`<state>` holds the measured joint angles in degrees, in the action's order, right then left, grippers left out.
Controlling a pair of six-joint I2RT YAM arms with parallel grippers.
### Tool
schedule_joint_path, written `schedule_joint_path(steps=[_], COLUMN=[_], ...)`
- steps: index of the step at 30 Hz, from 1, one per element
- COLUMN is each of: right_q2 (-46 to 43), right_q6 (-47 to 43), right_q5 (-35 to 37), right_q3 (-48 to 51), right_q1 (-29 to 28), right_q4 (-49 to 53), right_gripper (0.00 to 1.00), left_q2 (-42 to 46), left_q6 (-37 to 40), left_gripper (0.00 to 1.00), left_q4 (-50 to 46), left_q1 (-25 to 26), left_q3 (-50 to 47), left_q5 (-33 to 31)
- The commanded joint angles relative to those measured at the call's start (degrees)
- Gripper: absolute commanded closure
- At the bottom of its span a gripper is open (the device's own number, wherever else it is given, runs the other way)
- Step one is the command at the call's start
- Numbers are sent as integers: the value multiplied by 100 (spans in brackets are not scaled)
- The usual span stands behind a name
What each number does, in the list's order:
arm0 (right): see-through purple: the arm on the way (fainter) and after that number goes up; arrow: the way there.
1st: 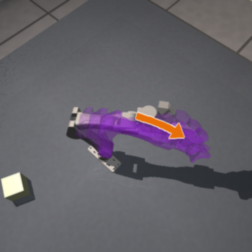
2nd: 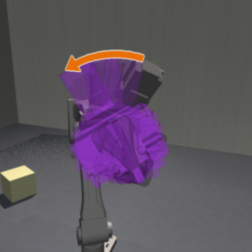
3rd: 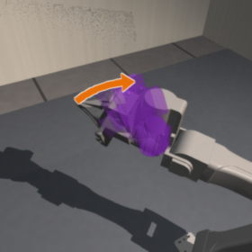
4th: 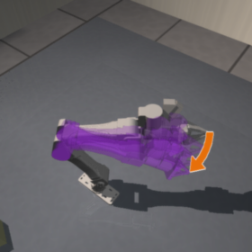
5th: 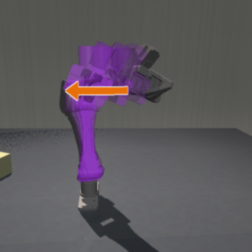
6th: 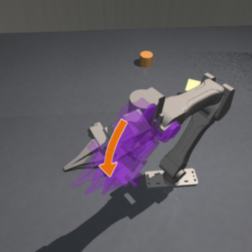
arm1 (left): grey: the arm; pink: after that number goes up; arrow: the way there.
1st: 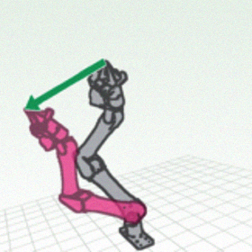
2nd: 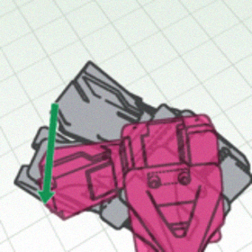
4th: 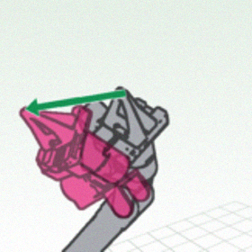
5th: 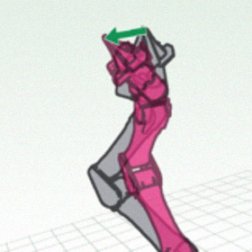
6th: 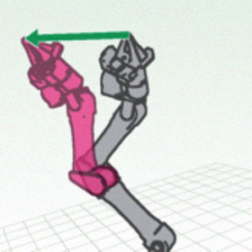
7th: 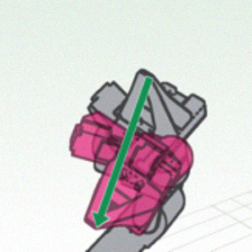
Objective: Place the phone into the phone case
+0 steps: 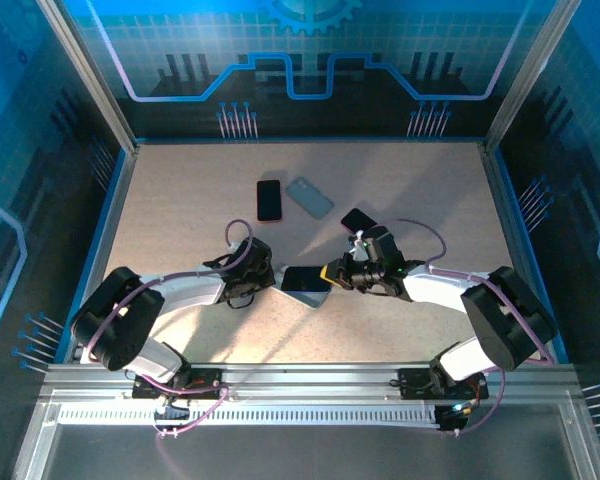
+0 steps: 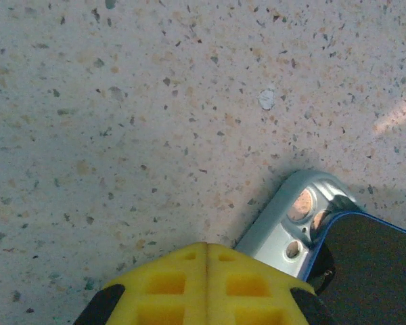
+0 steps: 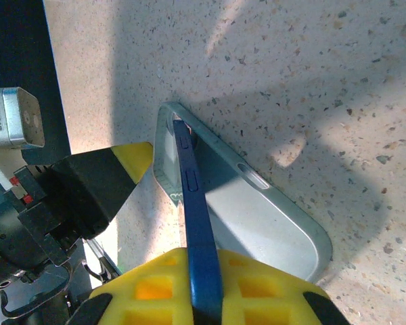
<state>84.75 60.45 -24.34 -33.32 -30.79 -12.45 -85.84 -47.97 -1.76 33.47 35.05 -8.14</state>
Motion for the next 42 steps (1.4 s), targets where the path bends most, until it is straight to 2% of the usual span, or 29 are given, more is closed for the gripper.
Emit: schedule_joint_path(steps=[1,12,21,26,32,42], right_q2=[114,358,584,679,896,1105], right_q6=[-41,-247,-738,-1097,-1423,-1664], right_q5=[485,449,148,-108,-342,-528], right_q3=[33,-196,-444,-575,-732,-896], right_q1=[81,81,73,105,143,240], right_q4=[524,603,744,1007,1297,1535], right_gripper=[100,100,100,100,100,100], left_q2=[-32,312,448,491,289,-167], left_q6=[-159,-803,-758,-640,-531,-337], left_gripper=[100,100,100,100,100,100], left_q4=[313,510,334,11,-226,-305], left_q1=[52,519,563,407,15,-10], left_q3=[-142,-516,-467,-326,-104,316], left_q5=[330,393,228,-85,-64,-121])
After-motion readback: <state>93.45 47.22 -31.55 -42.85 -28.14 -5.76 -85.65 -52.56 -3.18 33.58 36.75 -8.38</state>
